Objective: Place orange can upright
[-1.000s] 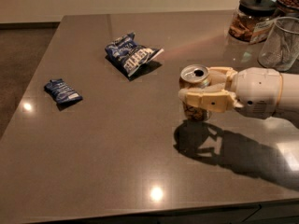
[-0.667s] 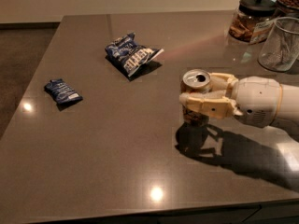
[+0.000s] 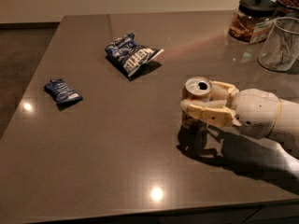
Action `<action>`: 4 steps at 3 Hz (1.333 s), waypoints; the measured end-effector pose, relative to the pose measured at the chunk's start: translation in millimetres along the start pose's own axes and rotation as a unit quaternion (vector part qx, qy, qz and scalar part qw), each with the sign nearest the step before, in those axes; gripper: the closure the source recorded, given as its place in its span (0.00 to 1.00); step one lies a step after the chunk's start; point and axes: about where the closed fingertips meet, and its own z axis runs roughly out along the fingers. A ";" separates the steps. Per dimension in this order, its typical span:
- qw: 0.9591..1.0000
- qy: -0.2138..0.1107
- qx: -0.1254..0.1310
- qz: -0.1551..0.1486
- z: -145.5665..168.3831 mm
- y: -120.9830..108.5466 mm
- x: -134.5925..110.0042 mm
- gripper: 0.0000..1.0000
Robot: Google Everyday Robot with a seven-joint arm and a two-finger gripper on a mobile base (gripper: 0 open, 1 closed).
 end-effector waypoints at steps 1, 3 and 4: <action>1.000 -0.009 0.009 -0.003 -2.7 -0.6 5.4 0.52; 1.000 -0.012 0.024 -0.005 -8.5 -4.7 14.7 0.01; 1.000 -0.012 0.023 -0.005 -7.9 -4.3 14.4 0.00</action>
Offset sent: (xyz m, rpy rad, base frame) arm -0.0006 -0.0145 -0.0198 0.0320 -0.0273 -0.0637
